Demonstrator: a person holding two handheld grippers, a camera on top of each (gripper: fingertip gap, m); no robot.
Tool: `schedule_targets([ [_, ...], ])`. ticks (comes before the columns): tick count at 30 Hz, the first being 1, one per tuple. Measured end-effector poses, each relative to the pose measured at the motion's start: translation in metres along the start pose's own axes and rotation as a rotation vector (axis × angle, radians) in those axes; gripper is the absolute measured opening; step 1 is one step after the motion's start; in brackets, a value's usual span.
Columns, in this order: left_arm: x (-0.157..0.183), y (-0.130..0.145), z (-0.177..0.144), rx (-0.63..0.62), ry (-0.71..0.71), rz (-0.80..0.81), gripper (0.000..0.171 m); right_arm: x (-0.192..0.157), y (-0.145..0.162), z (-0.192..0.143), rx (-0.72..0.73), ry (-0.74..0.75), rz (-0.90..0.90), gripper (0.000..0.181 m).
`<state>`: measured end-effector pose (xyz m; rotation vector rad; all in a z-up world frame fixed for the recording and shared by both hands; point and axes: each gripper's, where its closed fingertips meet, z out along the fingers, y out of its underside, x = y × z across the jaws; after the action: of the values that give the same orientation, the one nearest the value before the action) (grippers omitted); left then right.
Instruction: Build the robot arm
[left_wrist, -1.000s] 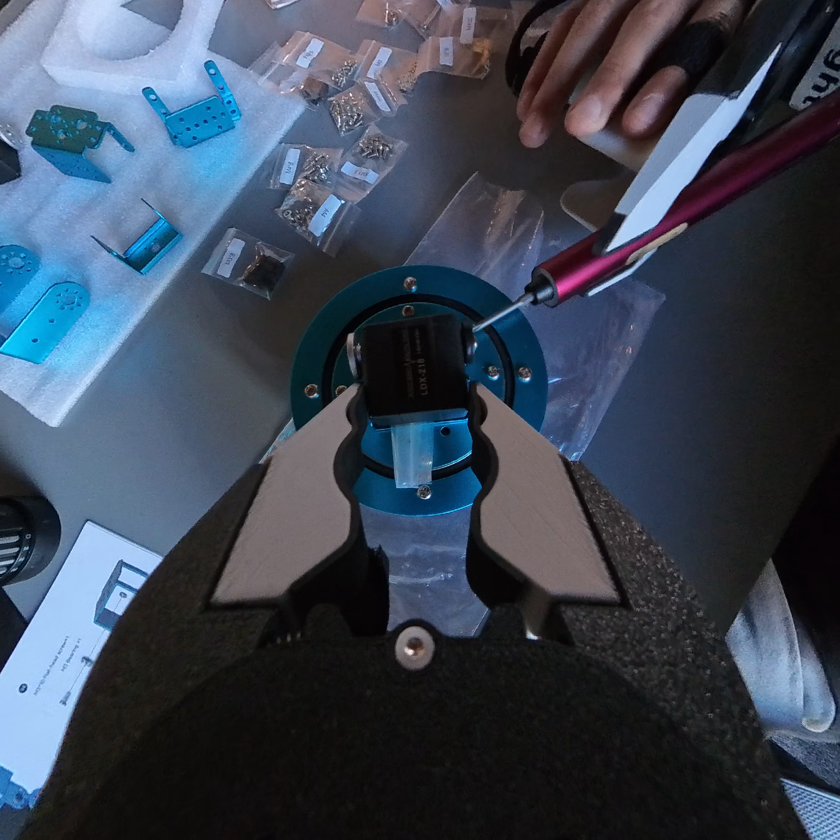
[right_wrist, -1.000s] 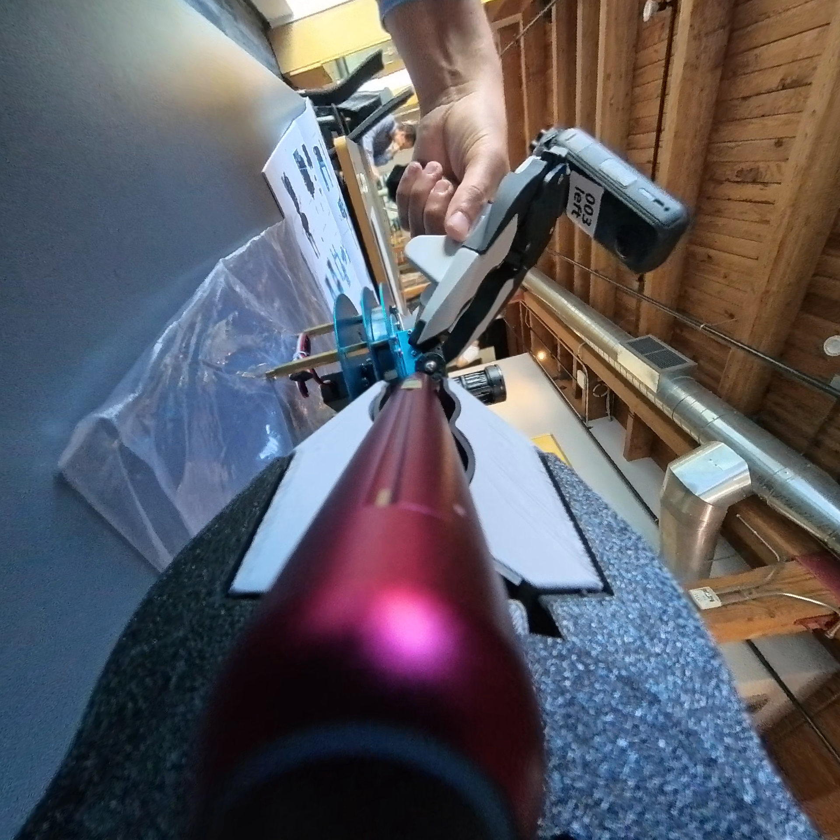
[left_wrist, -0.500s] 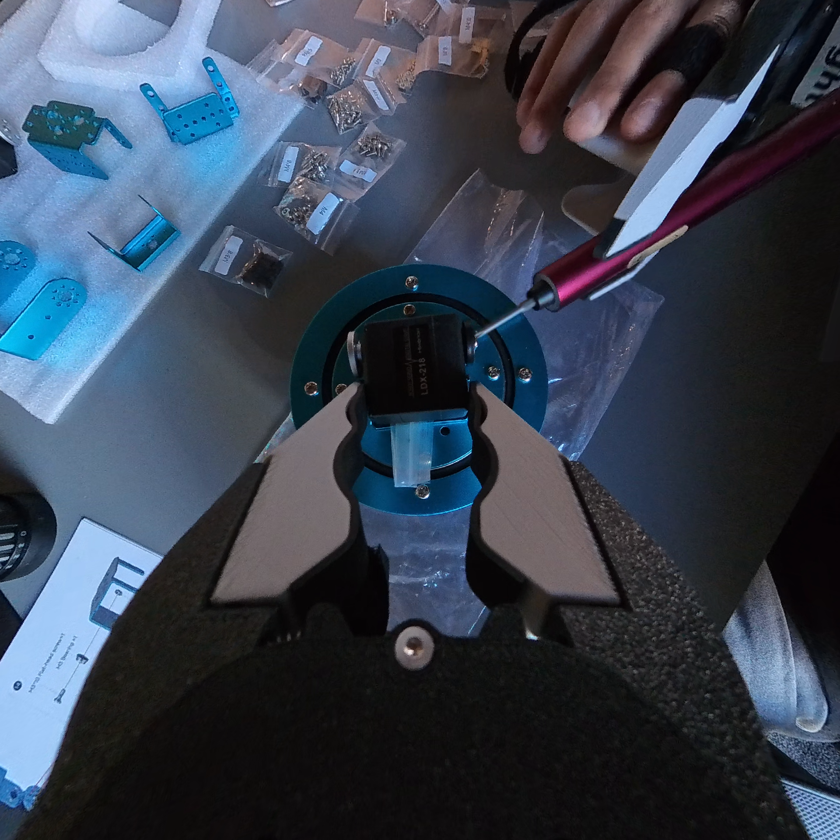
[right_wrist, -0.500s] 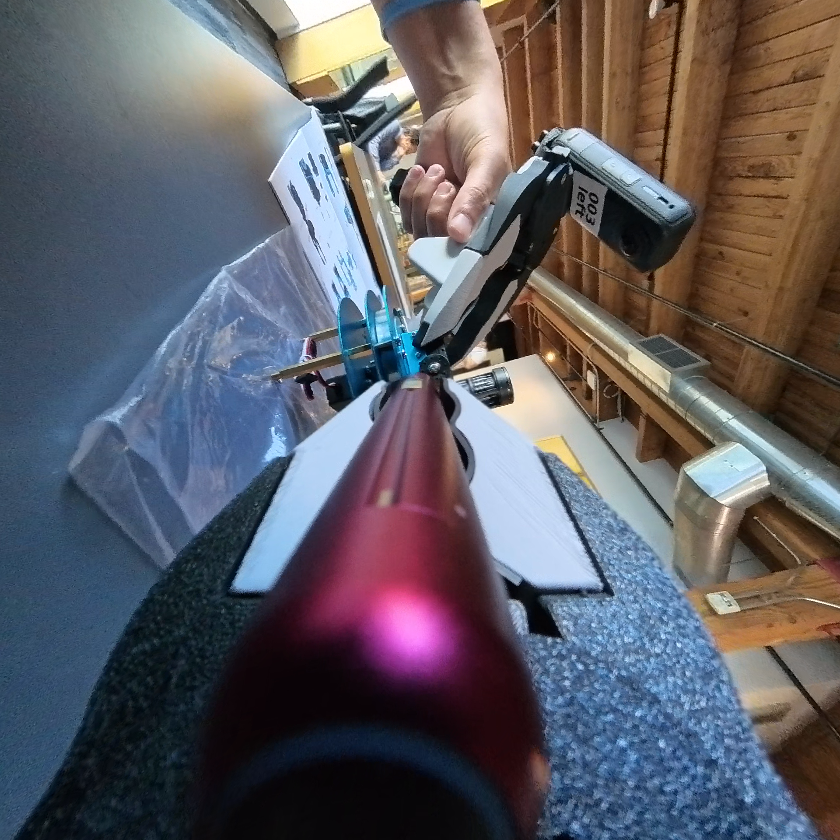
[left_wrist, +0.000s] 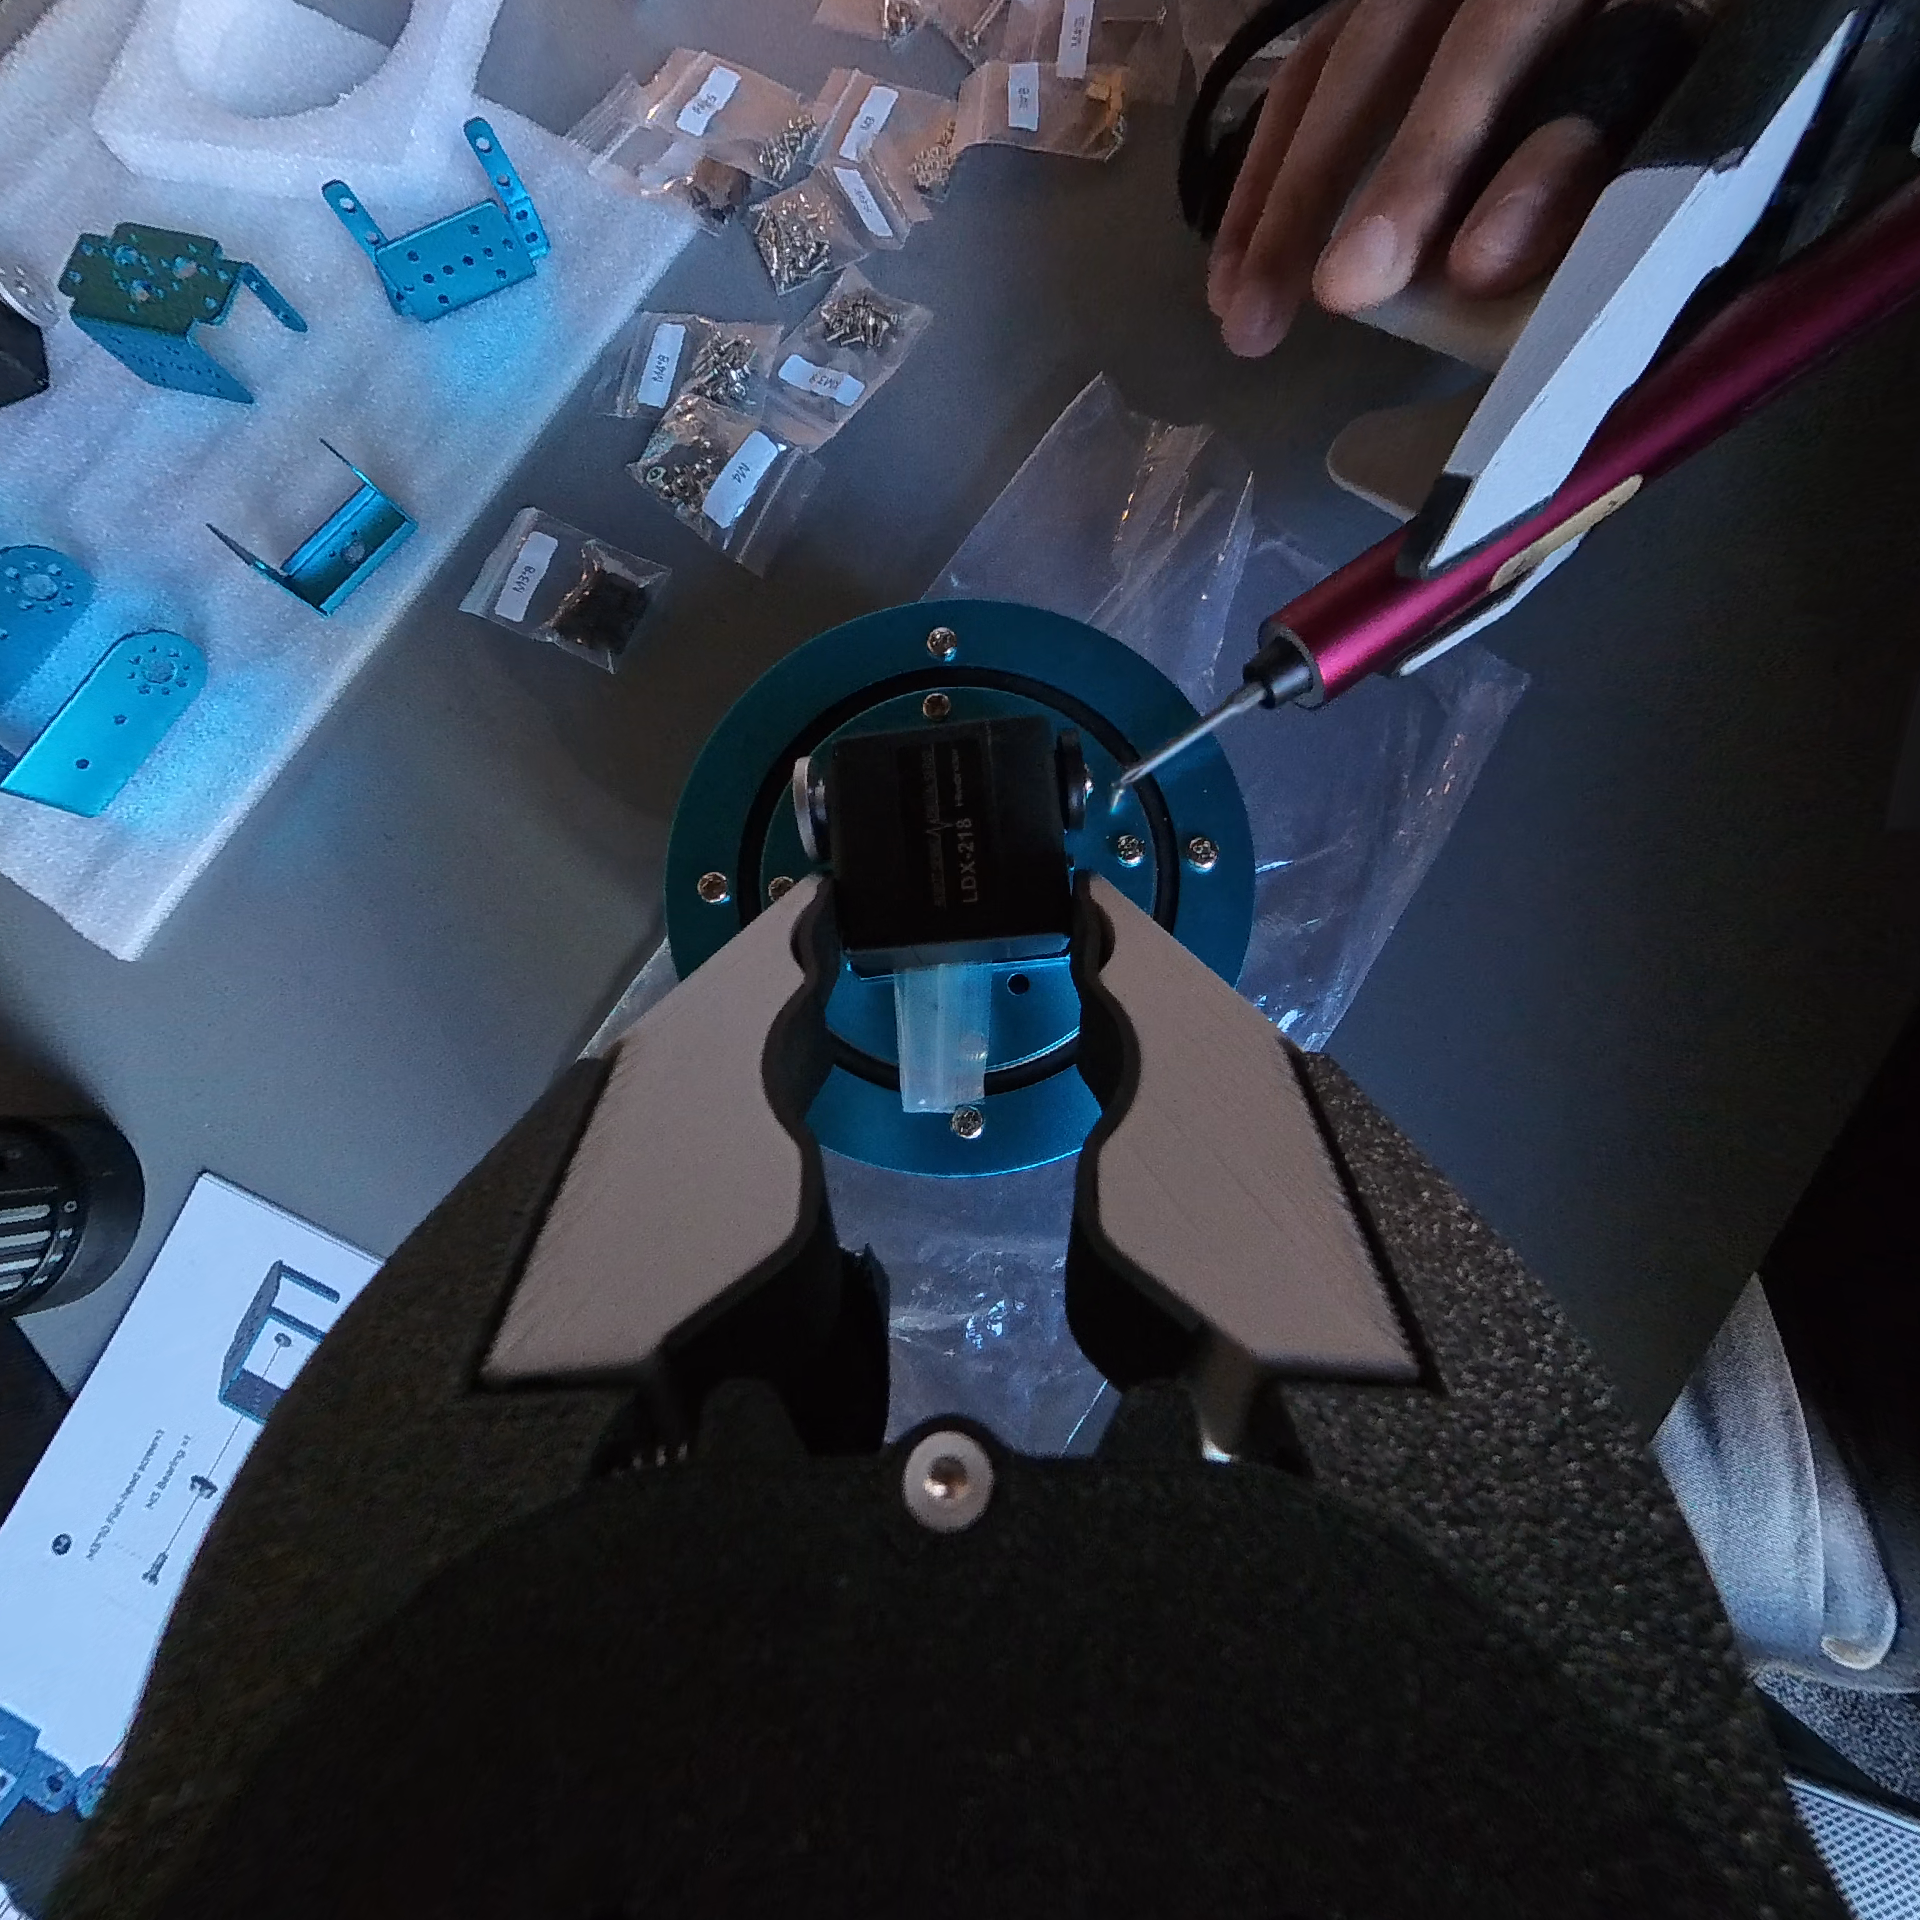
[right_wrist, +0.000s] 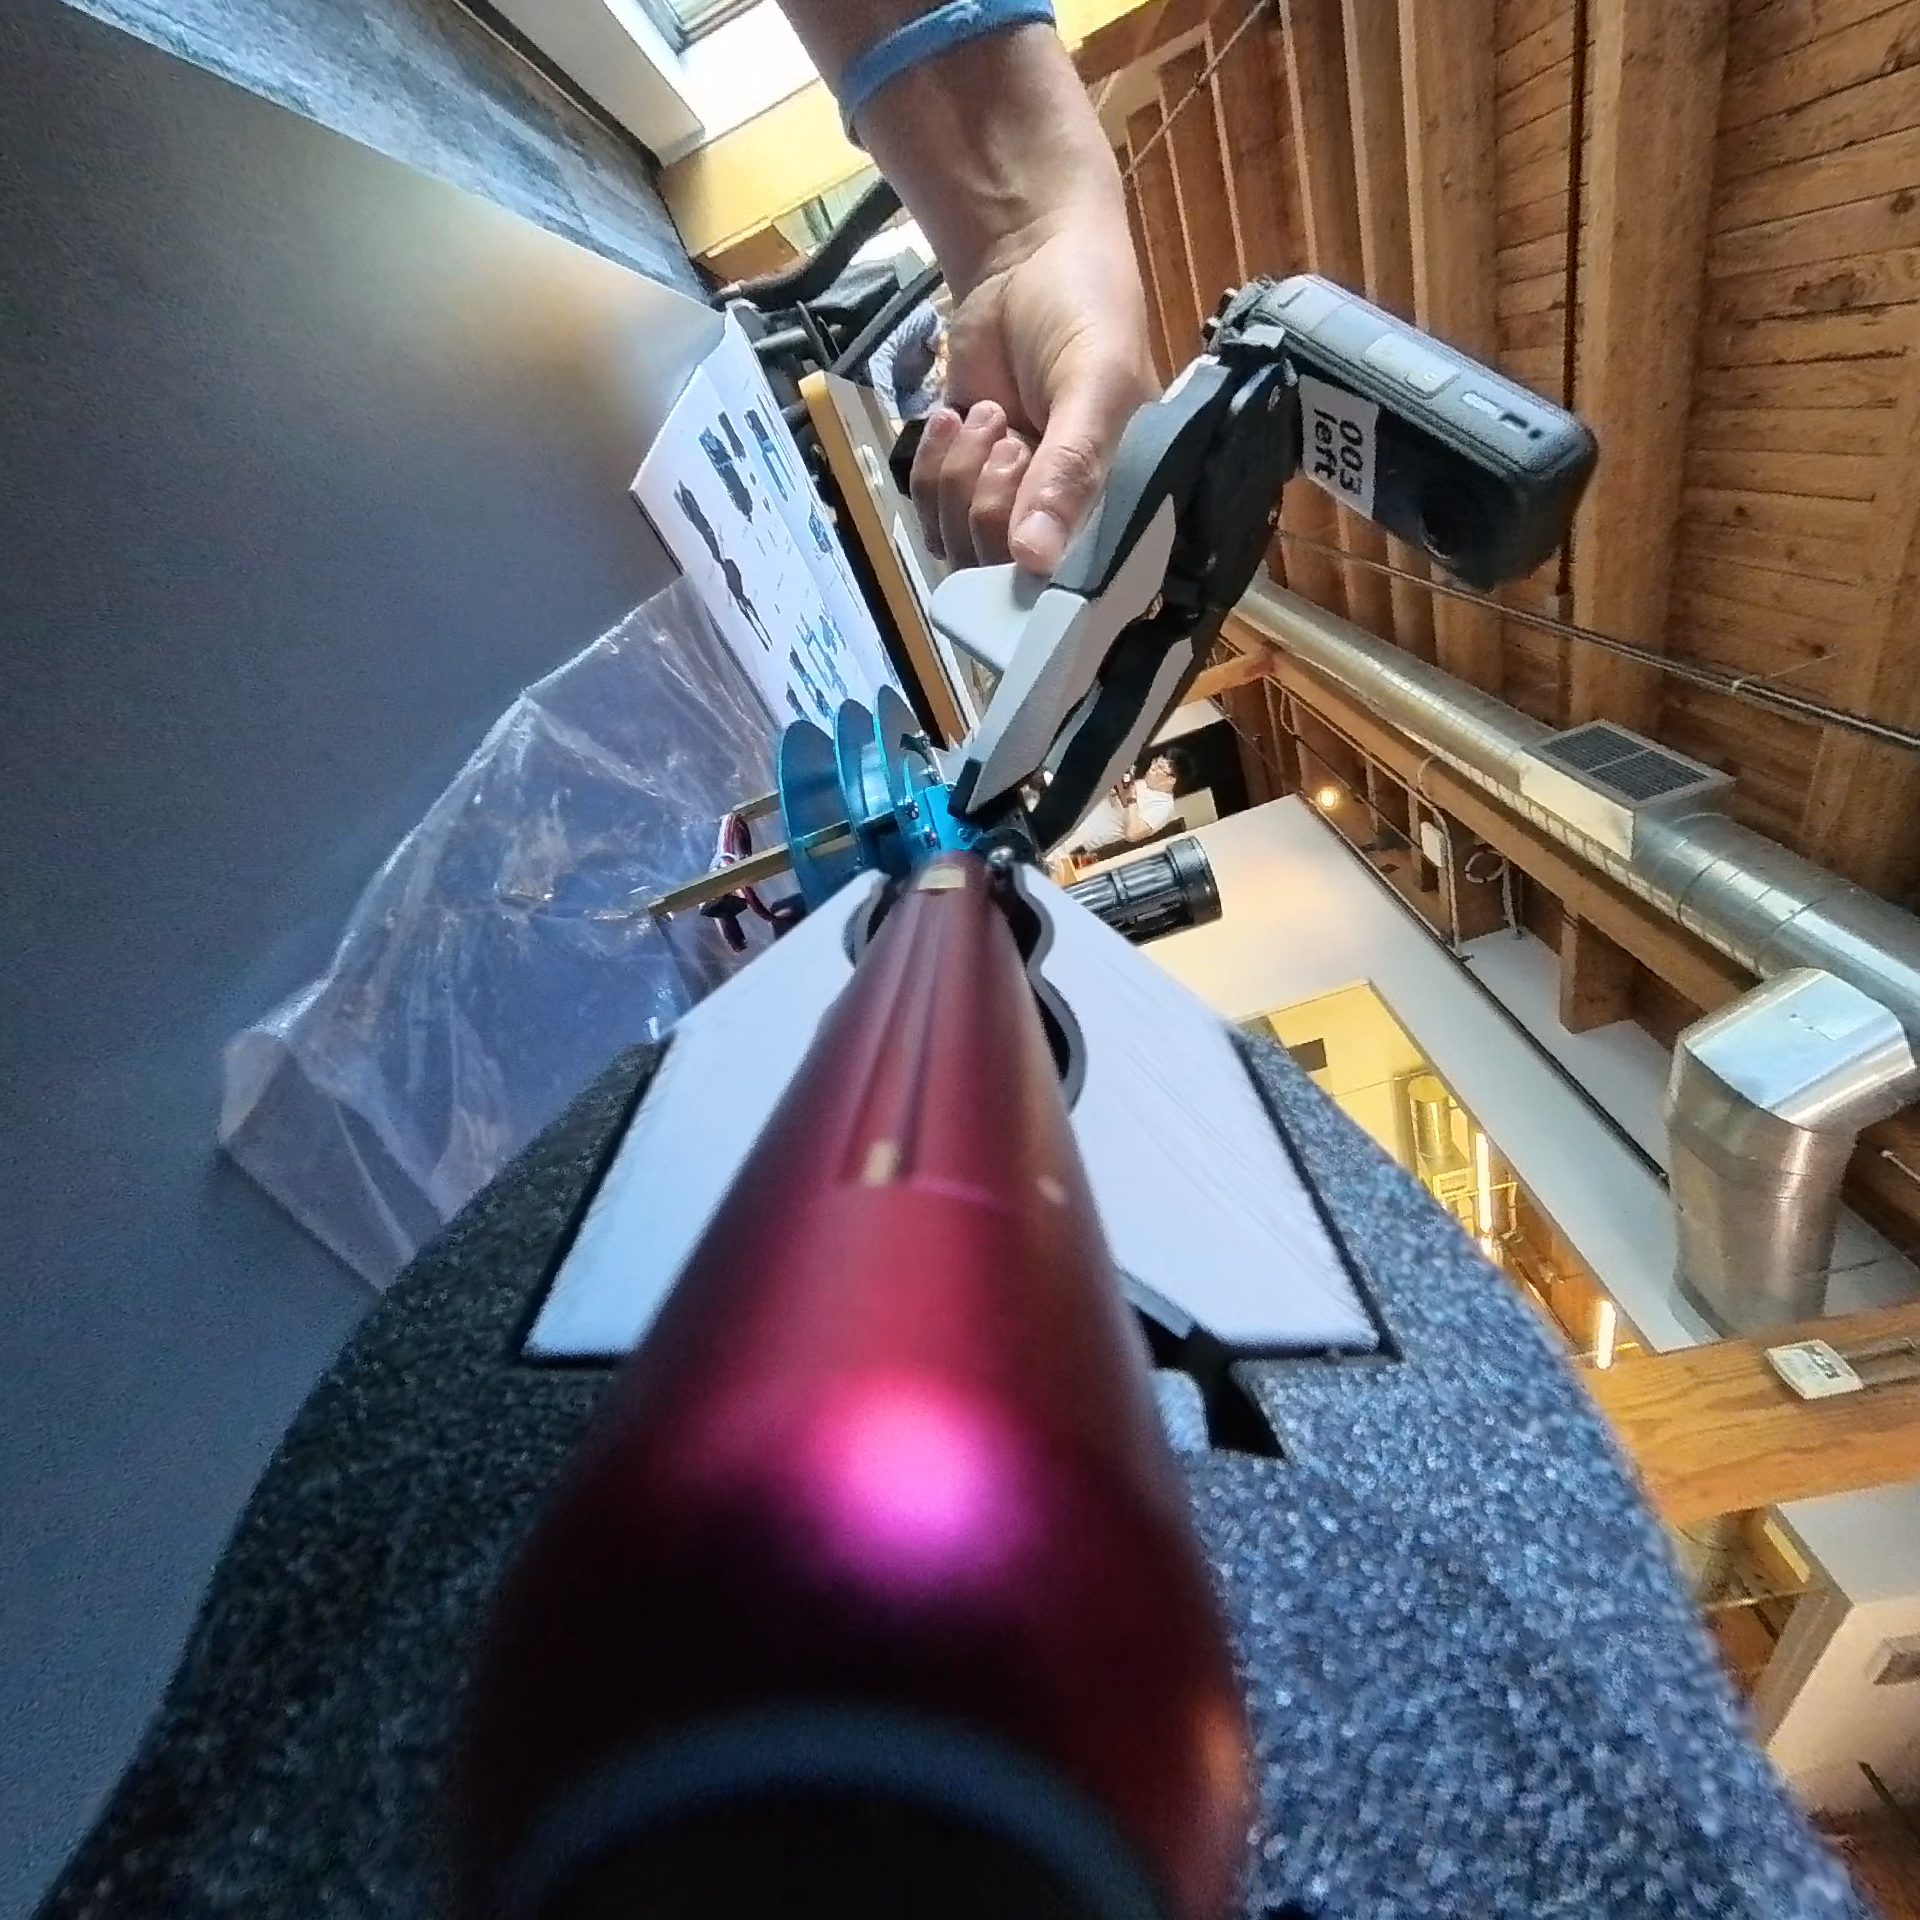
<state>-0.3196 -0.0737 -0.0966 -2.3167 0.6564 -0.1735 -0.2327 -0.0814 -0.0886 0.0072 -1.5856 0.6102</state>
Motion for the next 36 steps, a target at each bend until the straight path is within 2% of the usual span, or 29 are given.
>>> schedule_targets([
  [8, 0.000, 0.000, 0.000, 0.010, -0.010, -0.002, 0.044, 0.007, 0.006, -0.002, -0.036, 0.027, 0.047, 0.020],
  [14, 0.001, -0.001, 0.000, 0.020, -0.024, -0.018, 0.044, 0.035, 0.030, -0.013, -0.062, 0.085, 0.273, 0.021],
  [17, 0.000, -0.002, 0.001, 0.012, -0.029, -0.066, 0.043, 0.052, 0.041, -0.022, -0.084, 0.102, 0.446, 0.021],
  [19, 0.000, -0.002, 0.001, 0.002, -0.033, -0.088, 0.043, 0.054, 0.044, -0.028, -0.079, 0.020, 0.616, 0.020],
  [22, 0.000, -0.002, 0.001, -0.014, -0.028, -0.109, 0.043, 0.037, 0.052, -0.038, -0.120, -0.170, 0.871, 0.022],
  [24, 0.000, -0.001, 0.001, -0.026, -0.028, -0.097, 0.043, 0.026, 0.068, -0.045, -0.234, -0.220, 1.007, 0.022],
  [26, 0.000, -0.001, 0.001, -0.027, -0.039, -0.082, 0.044, 0.026, 0.074, -0.052, -0.257, -0.210, 1.099, 0.022],
  [30, 0.000, -0.001, 0.000, -0.015, -0.063, -0.064, 0.045, 0.015, 0.071, -0.066, -0.301, -0.296, 1.362, 0.021],
  [33, -0.009, -0.005, -0.005, 0.016, -0.185, -0.019, 0.063, 0.003, 0.079, -0.073, -0.373, -0.323, 1.510, 0.021],
  [35, -0.010, -0.016, -0.017, 0.084, -0.279, 0.023, 0.063, -0.014, 0.078, -0.076, -0.431, -0.403, 1.615, 0.018],
  [36, -0.010, -0.025, -0.027, 0.132, -0.339, 0.036, 0.061, -0.018, 0.080, -0.076, -0.448, -0.406, 1.631, 0.022],
])
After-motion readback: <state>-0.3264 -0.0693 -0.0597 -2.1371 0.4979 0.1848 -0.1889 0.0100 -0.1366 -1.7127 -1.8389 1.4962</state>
